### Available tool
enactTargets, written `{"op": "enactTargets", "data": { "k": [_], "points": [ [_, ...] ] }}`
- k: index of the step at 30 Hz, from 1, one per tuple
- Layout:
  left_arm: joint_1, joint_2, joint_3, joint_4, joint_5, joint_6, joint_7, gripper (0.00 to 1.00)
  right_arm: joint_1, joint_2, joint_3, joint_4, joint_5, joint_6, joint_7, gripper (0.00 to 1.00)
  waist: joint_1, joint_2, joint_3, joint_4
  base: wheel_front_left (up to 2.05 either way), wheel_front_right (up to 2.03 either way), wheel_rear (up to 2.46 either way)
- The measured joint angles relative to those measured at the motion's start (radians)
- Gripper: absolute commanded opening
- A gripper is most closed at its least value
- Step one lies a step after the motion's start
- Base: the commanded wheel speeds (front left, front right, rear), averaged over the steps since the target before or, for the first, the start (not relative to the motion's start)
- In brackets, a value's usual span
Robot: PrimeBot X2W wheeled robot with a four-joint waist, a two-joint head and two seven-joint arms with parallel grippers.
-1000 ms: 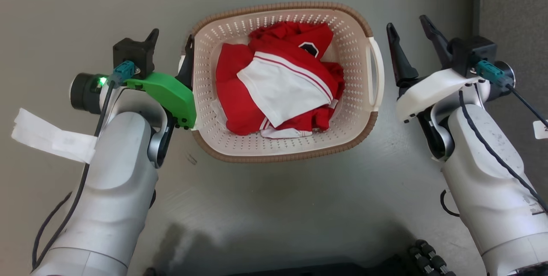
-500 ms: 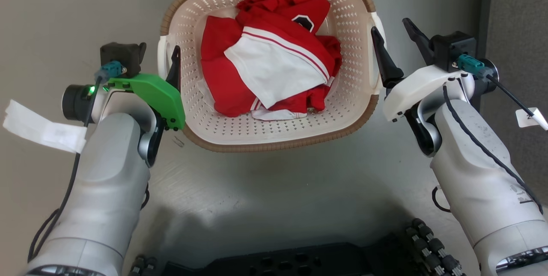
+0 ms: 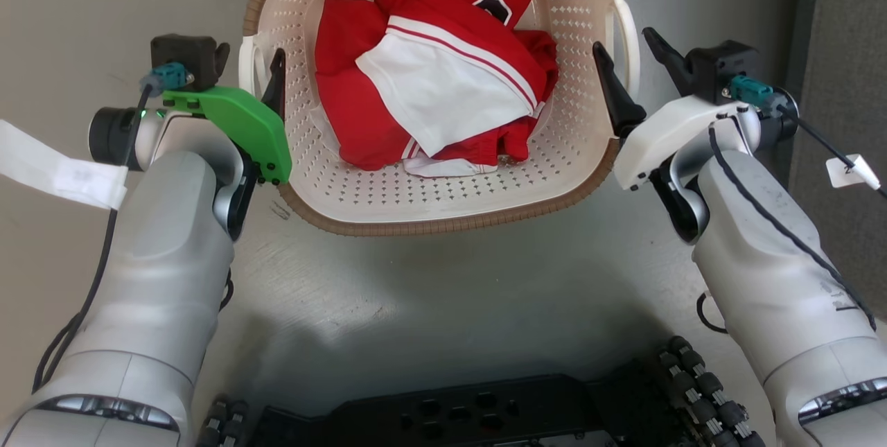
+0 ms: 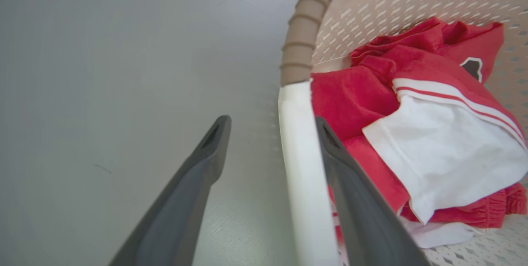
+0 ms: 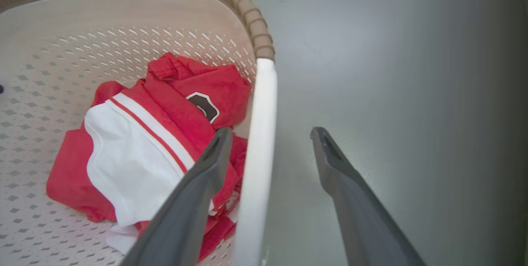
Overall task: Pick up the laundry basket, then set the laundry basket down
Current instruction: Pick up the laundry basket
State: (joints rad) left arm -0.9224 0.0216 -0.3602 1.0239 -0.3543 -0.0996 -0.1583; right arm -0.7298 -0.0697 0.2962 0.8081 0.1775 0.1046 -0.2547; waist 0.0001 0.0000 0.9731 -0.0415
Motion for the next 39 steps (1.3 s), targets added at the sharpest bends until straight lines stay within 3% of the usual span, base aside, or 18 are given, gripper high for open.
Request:
{"op": "enactTargets", "data": {
  "k": [1, 5, 20, 39],
  "points": [
    [-0.004, 0.000, 0.002, 0.002, -0.004, -0.003, -0.001, 0.00, -0.005, 0.000, 0.000, 0.008, 0.007, 0.001, 0.000, 0.00, 0.0000, 0.0000, 0.003, 0.000, 0.00, 0.00, 0.00],
    [-0.010, -0.023, -0.002, 0.014, -0.014, -0.014, -0.009, 0.00, -0.010, 0.017, 0.017, 0.039, 0.016, 0.018, -0.004, 0.00, -0.0001, 0.0000, 0.005, 0.003, 0.00, 0.00, 0.00],
    [-0.030, -0.025, -0.041, 0.104, -0.030, -0.019, -0.020, 0.00, -0.037, 0.034, 0.035, 0.126, 0.049, 0.020, -0.003, 0.00, -0.0001, 0.0000, -0.027, 0.003, 0.00, 0.00, 0.00],
    [0.055, -0.035, -0.115, 0.153, -0.141, -0.023, 0.031, 0.00, -0.032, 0.052, 0.070, 0.320, 0.064, 0.030, 0.009, 0.00, -0.0001, 0.0000, -0.195, -0.015, 0.00, 0.00, 0.00]
  ]
}}
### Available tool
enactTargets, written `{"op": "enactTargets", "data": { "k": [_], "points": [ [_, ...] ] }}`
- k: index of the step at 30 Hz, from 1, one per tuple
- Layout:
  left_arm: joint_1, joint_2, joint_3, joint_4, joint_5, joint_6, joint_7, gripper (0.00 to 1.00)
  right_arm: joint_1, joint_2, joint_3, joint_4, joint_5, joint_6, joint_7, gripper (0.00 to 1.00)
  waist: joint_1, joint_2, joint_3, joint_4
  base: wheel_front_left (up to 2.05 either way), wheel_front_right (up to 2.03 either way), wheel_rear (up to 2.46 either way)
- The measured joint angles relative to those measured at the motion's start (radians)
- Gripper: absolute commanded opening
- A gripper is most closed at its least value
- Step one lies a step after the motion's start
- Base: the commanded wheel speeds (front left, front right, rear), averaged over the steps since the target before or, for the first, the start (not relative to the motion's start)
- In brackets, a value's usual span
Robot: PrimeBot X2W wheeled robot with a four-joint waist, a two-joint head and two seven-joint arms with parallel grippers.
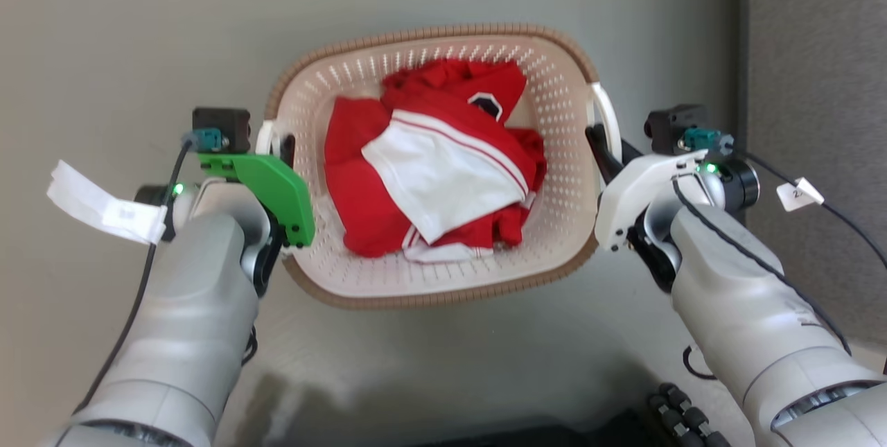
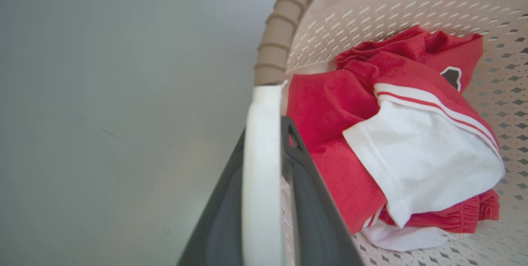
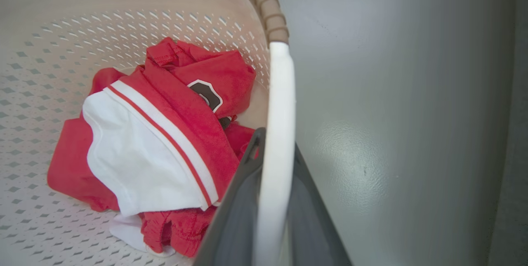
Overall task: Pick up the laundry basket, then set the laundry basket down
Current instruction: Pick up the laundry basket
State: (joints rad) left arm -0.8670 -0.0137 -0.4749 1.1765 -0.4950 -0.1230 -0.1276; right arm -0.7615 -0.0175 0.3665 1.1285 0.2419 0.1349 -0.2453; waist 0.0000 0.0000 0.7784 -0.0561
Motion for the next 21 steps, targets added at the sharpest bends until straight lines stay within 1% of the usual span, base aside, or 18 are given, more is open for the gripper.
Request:
{"op": "enactTargets", "data": {
  "k": [7, 13, 21],
  "points": [
    [0.052, -0.001, -0.022, 0.000, -0.064, 0.000, 0.051, 0.00, 0.021, 0.006, 0.026, 0.052, 0.010, 0.000, 0.035, 0.00, 0.0000, 0.0000, -0.083, -0.010, 0.00, 0.00, 0.00],
    [0.093, 0.000, -0.050, -0.008, -0.114, 0.000, 0.113, 0.00, 0.069, 0.007, 0.065, 0.053, 0.072, 0.000, 0.069, 0.00, 0.0000, 0.0000, -0.158, -0.023, 0.00, 0.00, 0.00],
    [0.140, 0.004, -0.081, -0.020, -0.166, 0.000, 0.159, 0.00, 0.118, 0.004, 0.106, 0.048, 0.140, 0.000, 0.115, 0.00, -0.0001, 0.0000, -0.260, -0.039, 0.00, 0.00, 0.00]
  ]
}}
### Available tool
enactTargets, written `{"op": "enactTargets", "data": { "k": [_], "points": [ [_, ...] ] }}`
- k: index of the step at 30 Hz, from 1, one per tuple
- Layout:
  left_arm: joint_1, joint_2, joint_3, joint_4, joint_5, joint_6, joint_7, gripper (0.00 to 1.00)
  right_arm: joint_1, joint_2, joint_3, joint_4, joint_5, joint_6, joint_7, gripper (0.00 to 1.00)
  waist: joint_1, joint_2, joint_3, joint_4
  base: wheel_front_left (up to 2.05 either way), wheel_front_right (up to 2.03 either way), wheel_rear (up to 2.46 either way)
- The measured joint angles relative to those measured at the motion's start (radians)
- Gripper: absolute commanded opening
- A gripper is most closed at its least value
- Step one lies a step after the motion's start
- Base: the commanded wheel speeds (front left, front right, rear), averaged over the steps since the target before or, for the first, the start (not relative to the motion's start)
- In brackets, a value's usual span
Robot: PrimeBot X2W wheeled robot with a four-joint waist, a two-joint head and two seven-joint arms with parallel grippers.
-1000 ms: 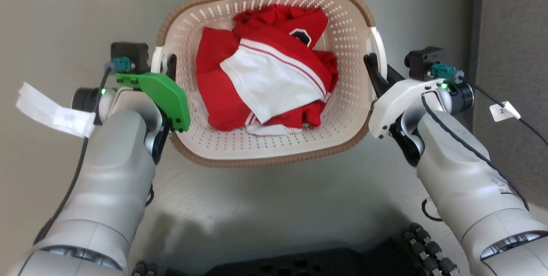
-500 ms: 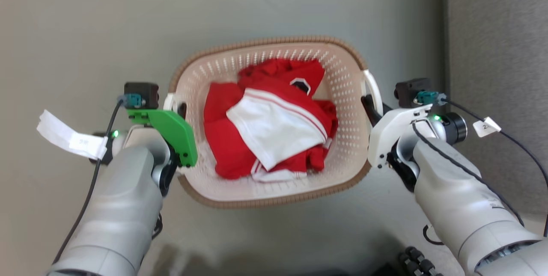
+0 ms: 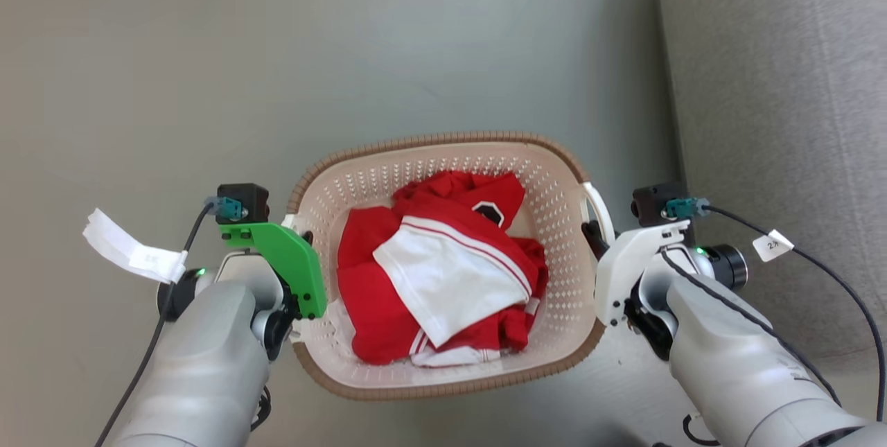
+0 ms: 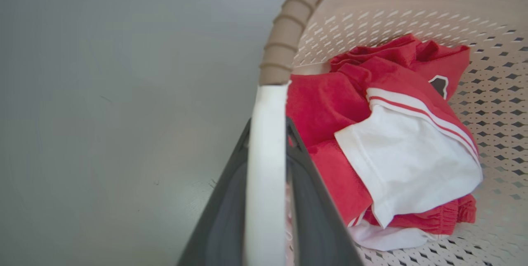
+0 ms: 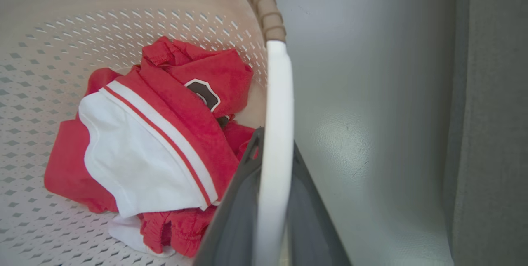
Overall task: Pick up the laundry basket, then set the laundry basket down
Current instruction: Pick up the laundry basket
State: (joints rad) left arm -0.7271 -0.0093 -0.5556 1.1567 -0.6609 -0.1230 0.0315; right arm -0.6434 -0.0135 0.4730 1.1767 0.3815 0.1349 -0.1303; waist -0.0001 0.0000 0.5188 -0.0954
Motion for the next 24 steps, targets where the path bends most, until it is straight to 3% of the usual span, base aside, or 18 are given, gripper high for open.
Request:
{"op": "enactTargets", "data": {
  "k": [24],
  "points": [
    [0.097, 0.013, -0.087, -0.023, -0.104, 0.001, 0.122, 0.00, 0.089, -0.013, 0.086, -0.009, 0.149, 0.000, 0.129, 0.00, 0.0000, 0.0000, -0.263, -0.030, 0.00, 0.00, 0.00]
  ]
}}
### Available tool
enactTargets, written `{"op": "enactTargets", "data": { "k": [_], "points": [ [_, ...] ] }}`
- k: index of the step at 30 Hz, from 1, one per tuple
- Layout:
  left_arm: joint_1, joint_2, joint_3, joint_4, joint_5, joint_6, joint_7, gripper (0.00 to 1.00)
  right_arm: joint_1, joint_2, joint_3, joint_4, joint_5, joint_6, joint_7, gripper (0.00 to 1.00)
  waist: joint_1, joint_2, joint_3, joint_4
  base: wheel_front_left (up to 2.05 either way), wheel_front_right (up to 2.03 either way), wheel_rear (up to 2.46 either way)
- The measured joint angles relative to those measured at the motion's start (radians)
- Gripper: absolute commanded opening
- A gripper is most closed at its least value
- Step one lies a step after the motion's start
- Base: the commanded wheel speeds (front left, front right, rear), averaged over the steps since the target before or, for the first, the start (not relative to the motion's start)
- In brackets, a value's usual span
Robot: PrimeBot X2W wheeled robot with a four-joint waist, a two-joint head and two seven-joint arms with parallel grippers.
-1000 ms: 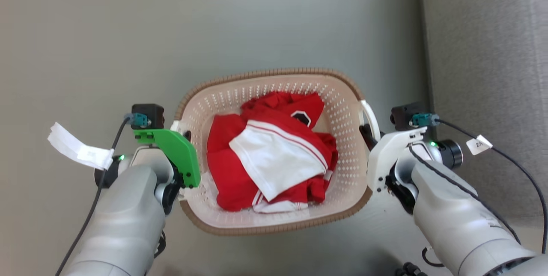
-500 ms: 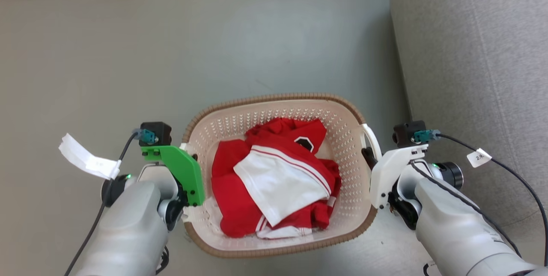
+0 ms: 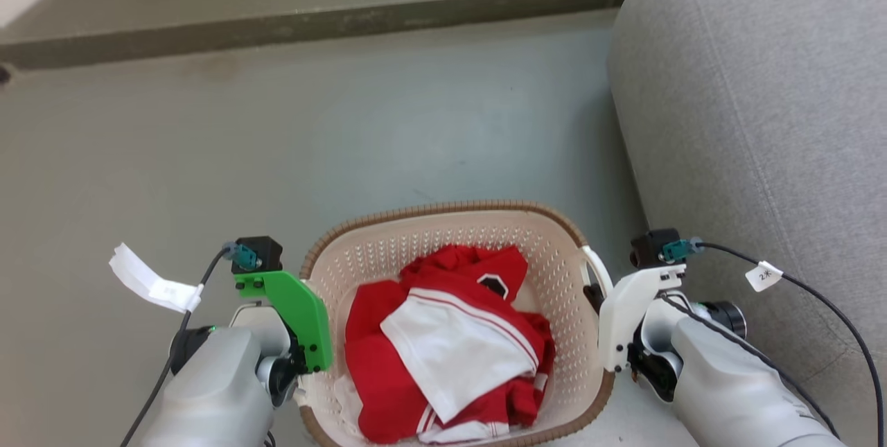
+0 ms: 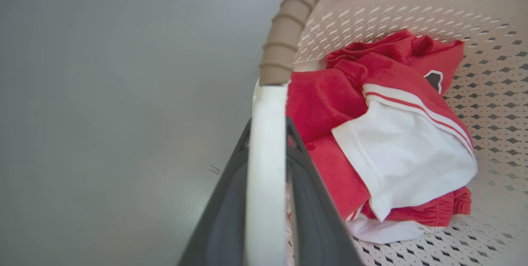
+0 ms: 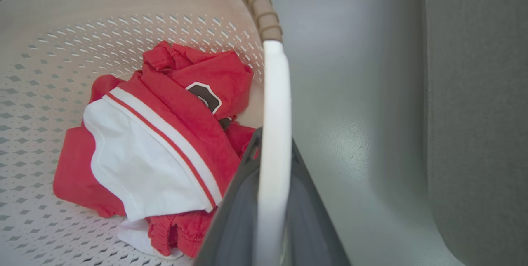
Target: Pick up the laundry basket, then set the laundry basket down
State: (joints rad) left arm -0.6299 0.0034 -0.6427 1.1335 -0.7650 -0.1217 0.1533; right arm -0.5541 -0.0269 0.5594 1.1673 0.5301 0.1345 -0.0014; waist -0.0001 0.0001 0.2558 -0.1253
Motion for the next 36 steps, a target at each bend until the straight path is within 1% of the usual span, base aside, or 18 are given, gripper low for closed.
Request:
{"op": "enactTargets", "data": {
  "k": [9, 17, 27, 36],
  "points": [
    [0.028, 0.001, -0.007, 0.015, -0.033, 0.000, 0.050, 0.00, 0.031, 0.001, 0.028, -0.001, 0.044, 0.000, 0.064, 0.00, 0.0000, 0.0000, -0.081, -0.006, 0.00, 0.00, 0.00],
    [0.058, 0.001, -0.012, 0.017, -0.060, 0.000, 0.068, 0.00, 0.038, 0.000, 0.043, 0.004, 0.070, 0.000, 0.109, 0.00, 0.0000, 0.0000, -0.132, -0.009, 0.00, 0.00, 0.00],
    [0.108, 0.000, -0.024, 0.021, -0.092, 0.000, 0.093, 0.00, 0.073, 0.004, 0.059, 0.023, 0.087, 0.000, 0.136, 0.00, 0.0000, 0.0000, -0.199, -0.015, 0.00, 0.00, 0.00],
    [0.108, 0.000, -0.033, 0.020, -0.105, 0.000, 0.101, 0.00, 0.073, 0.003, 0.063, 0.027, 0.097, 0.000, 0.144, 0.00, 0.0000, 0.0000, -0.216, -0.020, 0.00, 0.00, 0.00]
  ]
}}
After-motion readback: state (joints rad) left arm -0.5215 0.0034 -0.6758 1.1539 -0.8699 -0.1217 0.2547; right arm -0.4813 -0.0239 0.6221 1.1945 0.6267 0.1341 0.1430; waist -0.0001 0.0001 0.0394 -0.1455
